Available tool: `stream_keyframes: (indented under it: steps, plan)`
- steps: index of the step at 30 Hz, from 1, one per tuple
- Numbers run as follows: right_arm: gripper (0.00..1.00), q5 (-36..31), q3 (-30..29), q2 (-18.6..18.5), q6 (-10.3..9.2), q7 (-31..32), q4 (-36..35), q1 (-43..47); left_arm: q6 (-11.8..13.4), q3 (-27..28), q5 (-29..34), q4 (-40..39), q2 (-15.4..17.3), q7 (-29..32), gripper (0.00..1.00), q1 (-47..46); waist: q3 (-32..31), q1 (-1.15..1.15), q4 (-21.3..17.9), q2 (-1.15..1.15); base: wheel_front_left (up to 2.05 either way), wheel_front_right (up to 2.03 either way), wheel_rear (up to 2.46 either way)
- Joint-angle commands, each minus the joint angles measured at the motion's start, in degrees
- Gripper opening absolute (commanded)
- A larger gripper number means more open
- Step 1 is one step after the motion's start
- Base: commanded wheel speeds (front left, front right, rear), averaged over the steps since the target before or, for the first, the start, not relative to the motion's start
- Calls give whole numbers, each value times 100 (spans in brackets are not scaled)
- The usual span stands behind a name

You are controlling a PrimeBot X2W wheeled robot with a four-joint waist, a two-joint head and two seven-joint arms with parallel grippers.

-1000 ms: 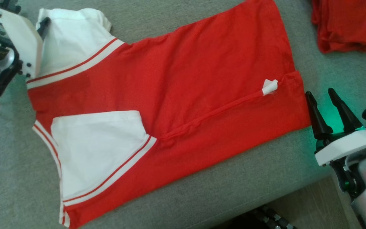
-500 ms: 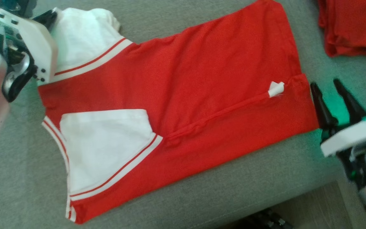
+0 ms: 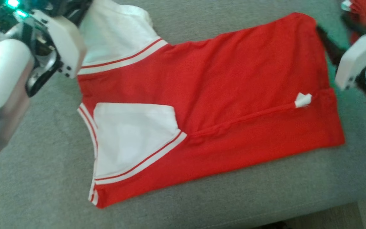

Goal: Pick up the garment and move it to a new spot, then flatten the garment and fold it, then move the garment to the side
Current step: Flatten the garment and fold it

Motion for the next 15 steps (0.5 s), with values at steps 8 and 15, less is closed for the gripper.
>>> stream_keyframes:
  steps: [8,15]
  plan:
    - [100,-619,530,84,36,162,1091,-884,10,-174,-62,-429,169,-56,0,-551,36,0,289,0,0,0,0]
    - [100,-511,917,376,36,-46,1777,-1220,10,-404,-137,-443,187,-133,0,-639,51,0,372,0,0,0,0]
